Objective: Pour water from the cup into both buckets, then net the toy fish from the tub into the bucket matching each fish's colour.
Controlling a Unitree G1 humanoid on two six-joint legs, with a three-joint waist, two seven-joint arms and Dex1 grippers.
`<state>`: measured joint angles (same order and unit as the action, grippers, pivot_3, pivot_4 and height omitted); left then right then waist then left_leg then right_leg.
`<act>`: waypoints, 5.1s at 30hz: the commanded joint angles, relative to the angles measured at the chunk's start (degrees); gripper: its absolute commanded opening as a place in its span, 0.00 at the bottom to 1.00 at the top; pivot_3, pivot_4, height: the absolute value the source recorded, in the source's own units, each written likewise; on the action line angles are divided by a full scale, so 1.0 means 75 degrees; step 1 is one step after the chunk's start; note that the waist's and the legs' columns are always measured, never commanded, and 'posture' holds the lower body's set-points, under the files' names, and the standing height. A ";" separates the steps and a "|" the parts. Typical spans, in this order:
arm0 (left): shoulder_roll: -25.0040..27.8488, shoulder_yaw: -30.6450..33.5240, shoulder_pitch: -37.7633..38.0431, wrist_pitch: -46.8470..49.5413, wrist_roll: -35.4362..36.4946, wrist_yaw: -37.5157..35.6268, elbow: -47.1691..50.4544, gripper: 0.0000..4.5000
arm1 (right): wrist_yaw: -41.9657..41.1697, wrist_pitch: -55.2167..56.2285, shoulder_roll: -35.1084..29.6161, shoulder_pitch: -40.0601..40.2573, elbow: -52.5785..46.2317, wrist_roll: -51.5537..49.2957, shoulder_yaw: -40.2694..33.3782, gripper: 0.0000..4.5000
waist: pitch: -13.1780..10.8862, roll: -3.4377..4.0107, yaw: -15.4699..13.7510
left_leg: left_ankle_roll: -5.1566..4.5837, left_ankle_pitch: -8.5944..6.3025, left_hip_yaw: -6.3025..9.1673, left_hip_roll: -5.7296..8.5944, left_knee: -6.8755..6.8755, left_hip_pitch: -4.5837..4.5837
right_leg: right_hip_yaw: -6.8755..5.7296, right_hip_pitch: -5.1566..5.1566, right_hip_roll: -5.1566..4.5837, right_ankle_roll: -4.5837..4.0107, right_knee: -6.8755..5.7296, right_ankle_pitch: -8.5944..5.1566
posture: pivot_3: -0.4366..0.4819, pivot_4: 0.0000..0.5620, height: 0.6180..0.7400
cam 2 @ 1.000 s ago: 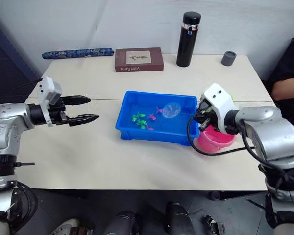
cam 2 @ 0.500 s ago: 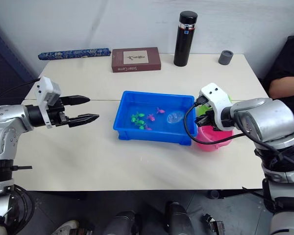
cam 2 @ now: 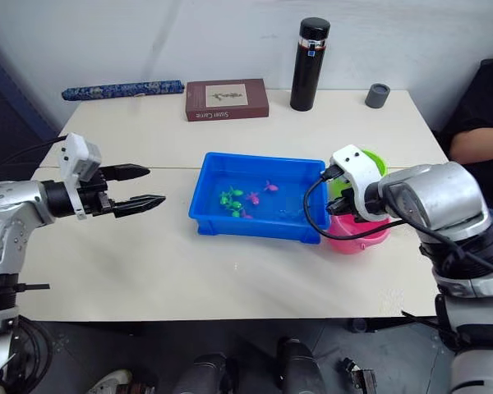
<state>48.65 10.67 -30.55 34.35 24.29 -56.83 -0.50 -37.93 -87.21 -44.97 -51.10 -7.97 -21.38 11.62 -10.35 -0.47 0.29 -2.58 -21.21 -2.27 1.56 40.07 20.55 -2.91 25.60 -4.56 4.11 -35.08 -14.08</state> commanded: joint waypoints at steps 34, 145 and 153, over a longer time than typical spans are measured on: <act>-0.0012 -0.0644 -0.1019 -0.0753 -0.0440 -0.0149 -0.0867 0.99 | 0.1015 0.0819 0.0995 0.0215 -0.0292 -0.0386 -0.1876 0.00 | 0.0000 0.0000 -0.0020 | 0.0009 0.0011 -0.0008 0.0008 0.0014 0.0116 | -0.0011 0.0118 0.0001 0.0001 -0.0032 0.0001 | 0.48 0.27 1.00; -0.1835 -0.1501 -0.3239 -0.2876 -0.1356 -0.2058 -0.3974 0.99 | 0.0863 1.4084 -0.1352 0.8389 -0.2554 0.5848 -0.6262 0.00 | 0.0005 -0.0010 -0.0107 | -0.0016 0.0022 -0.0046 0.0022 0.0018 -0.0037 | 0.0030 -0.0027 0.0014 0.0015 -0.0048 0.0008 | 0.48 0.27 1.00; -0.1155 -0.1128 -0.2399 -0.2039 -0.1169 -0.1742 -0.2710 0.99 | -0.1349 1.0078 -0.1576 0.5919 -0.2865 0.3558 -0.3592 0.00 | 0.0005 -0.0010 -0.0042 | -0.0016 0.0022 -0.0039 0.0020 0.0025 -0.0033 | 0.0026 -0.0025 0.0006 0.0014 -0.0051 0.0008 | 0.48 0.27 1.00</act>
<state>38.44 0.04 -48.87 17.90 14.21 -70.58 -24.25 -44.18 -5.04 -55.29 -4.68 -27.99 9.18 -17.38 -10.31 -0.55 -0.02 -2.70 -21.04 -2.54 1.71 40.26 20.30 -2.72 25.41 -4.53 4.21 -35.46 -14.03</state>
